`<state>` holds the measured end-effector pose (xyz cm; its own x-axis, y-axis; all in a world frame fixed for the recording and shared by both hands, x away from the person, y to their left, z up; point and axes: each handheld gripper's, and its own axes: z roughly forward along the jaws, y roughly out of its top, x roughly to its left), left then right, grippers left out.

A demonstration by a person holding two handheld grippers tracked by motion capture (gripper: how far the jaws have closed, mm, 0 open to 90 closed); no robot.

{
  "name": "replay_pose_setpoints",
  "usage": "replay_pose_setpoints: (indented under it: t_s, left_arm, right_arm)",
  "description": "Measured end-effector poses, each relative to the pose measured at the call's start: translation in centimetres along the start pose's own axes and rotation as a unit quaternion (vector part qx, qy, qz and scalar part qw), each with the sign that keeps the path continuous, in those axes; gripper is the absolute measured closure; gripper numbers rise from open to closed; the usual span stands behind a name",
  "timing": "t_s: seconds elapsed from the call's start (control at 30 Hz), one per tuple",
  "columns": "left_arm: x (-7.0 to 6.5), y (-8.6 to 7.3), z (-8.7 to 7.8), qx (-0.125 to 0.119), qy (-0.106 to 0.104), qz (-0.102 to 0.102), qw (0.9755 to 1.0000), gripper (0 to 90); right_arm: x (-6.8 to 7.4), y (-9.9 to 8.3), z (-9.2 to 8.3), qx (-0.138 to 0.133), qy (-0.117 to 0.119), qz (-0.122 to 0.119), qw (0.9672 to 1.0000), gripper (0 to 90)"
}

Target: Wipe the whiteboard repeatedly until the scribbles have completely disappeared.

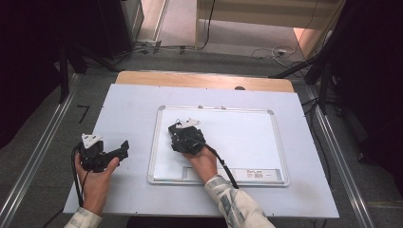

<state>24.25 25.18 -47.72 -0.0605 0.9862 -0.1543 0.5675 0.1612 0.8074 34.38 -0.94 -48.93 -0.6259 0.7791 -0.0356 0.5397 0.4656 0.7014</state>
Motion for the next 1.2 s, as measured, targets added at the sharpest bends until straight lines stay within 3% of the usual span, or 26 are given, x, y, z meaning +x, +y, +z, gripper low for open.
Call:
replay_pose_setpoints:
  t_s: [0.43,0.57,0.73,1.2]
  left_arm:
    - [-0.2,0.0,0.2,0.0,-0.001,0.002,1.0,6.4]
    - [-0.1,0.0,0.1,0.0,-0.001,0.001,1.0,6.4]
    - [0.0,0.0,0.0,-0.002,-0.001,-0.001,1.0,6.5]
    - [0.2,0.0,0.0,-0.002,-0.002,-0.004,1.0,6.5]
  right_arm:
    - [3.0,-0.6,-0.6,-0.003,0.018,-0.01,0.9998,37.9]
    - [2.9,-0.3,-0.3,-0.006,0.023,-0.011,0.9997,38.1]
    - [1.5,0.6,0.5,-0.002,0.016,-0.014,0.9998,38.0]
    - [-4.6,2.7,2.5,-0.004,-0.022,0.034,0.9992,38.0]
